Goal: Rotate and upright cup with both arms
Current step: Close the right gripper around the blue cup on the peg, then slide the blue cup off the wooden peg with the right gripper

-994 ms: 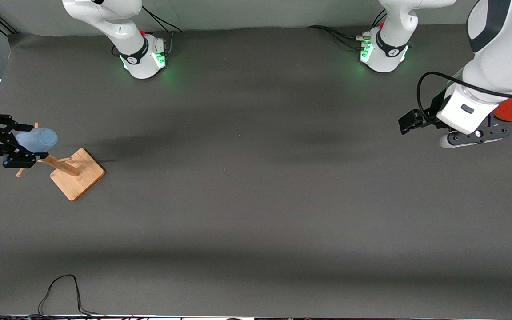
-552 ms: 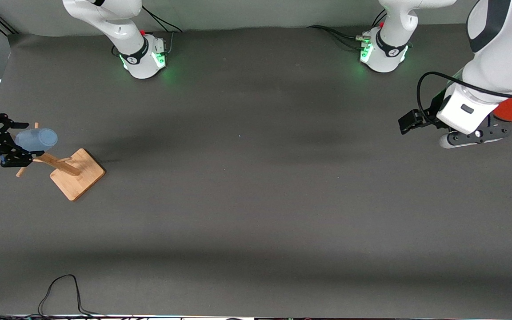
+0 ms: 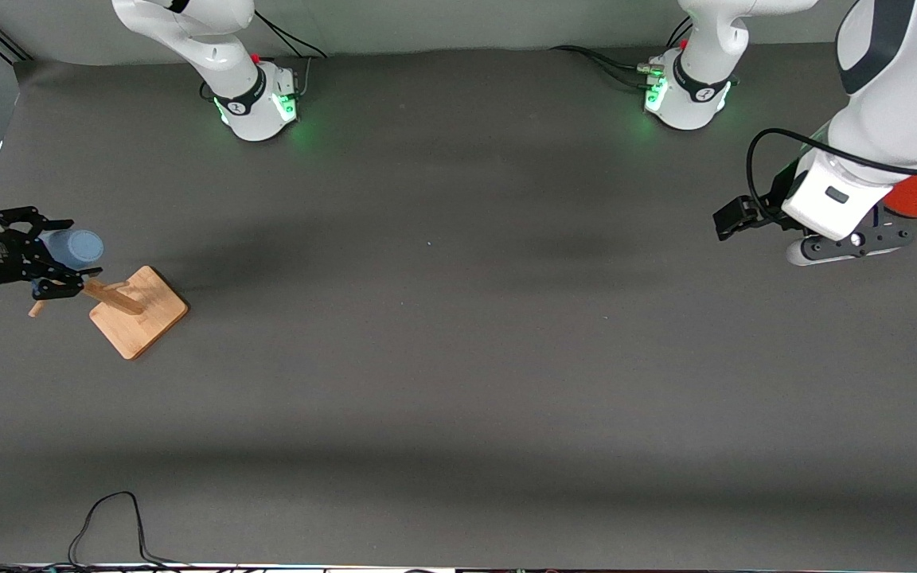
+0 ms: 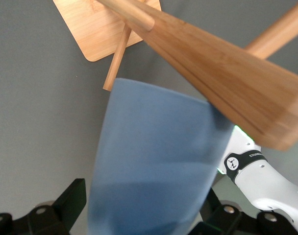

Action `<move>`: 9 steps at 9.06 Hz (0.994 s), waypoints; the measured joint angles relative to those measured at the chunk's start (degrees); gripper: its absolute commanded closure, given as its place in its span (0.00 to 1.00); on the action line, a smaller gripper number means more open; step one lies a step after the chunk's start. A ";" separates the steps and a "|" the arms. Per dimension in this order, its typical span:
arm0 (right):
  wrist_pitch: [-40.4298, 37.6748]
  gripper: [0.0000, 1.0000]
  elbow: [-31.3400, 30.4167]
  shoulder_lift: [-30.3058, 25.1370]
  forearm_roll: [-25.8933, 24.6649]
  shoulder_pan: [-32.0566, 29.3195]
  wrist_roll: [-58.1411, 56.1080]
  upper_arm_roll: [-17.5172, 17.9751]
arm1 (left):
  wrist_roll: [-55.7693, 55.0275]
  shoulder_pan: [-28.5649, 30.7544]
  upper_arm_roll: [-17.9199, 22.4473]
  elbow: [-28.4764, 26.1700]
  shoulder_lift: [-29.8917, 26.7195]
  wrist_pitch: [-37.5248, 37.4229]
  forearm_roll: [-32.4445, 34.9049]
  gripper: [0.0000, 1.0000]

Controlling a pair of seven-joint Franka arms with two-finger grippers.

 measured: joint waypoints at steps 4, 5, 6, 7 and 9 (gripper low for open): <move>-0.65 0.72 0.10 0.14 0.33 0.03 0.01 -0.01 | 0.00 0.00 0.00 0.00 0.00 0.00 0.00 0.00; -0.65 0.72 0.27 0.14 0.40 0.06 0.01 0.00 | 0.00 0.00 0.00 0.00 0.00 0.00 0.00 0.00; -0.84 0.72 0.69 0.14 0.53 0.14 0.01 0.00 | 0.00 0.00 0.00 0.00 0.00 0.00 0.00 0.00; -1.17 0.72 1.28 0.16 0.61 0.29 0.03 0.00 | 0.00 0.00 0.00 0.00 0.00 0.00 0.00 0.00; -2.41 0.72 2.80 0.16 0.70 0.53 0.41 0.12 | 0.00 0.00 -0.02 0.00 0.00 0.00 0.00 0.00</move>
